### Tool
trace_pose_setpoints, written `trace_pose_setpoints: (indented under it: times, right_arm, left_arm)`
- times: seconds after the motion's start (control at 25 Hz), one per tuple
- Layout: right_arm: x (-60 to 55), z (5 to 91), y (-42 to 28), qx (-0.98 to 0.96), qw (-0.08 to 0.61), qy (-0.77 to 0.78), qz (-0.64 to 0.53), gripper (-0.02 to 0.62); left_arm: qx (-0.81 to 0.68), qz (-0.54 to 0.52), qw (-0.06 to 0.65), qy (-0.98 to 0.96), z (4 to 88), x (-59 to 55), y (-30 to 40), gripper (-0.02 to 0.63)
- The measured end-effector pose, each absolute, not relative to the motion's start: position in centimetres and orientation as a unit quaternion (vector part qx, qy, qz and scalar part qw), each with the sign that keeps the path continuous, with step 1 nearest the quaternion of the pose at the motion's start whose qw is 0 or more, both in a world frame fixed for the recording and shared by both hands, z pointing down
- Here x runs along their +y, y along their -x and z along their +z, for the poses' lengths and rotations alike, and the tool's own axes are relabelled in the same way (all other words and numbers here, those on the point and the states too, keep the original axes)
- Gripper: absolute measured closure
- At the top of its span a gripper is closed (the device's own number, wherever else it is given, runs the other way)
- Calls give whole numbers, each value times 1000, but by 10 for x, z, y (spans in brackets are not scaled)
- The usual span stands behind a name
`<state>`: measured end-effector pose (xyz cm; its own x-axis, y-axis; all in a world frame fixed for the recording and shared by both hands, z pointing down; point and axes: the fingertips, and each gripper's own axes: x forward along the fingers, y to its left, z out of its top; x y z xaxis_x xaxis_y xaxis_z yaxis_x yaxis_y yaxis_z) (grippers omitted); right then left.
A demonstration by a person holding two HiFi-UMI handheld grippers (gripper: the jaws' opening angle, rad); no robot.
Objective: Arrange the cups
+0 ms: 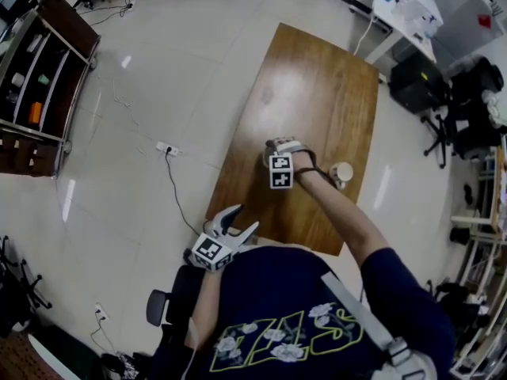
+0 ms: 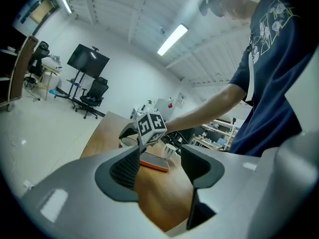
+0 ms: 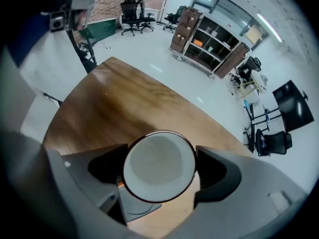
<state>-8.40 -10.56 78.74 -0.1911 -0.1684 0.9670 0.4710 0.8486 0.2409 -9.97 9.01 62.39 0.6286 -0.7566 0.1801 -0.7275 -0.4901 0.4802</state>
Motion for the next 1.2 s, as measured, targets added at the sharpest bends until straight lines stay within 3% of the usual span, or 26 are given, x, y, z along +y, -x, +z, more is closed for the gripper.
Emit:
trace_pose_setpoints:
  times: [0.24,0.44,0.92,0.96,1.08,1.2]
  right_arm:
    - [-128,753,44,-769,609,43,-191,181]
    - [-139,750,-15,-754,633,11,-177,181]
    - [-127,771,-32,-759,627,-23,-175,178]
    - [-128,771,-31,-763,621,-29,-175,173]
    - [-132,752,-22,-798,576,-66,-165,72]
    - [-131,708,-19,-853,490,-132,-125,64]
  left_arm:
    - [-426,-31,267,-864,622,83,99,370]
    - [-424,11,252,-870,633,74,96,370]
    - [-363,63,230,-901,637,77,56,368]
    - [-363,61,231,-901,636,76,57,370]
    - [-358,49,238,-902,633,72,58,370]
    - [-340,55,241,-908,636,73,52,370]
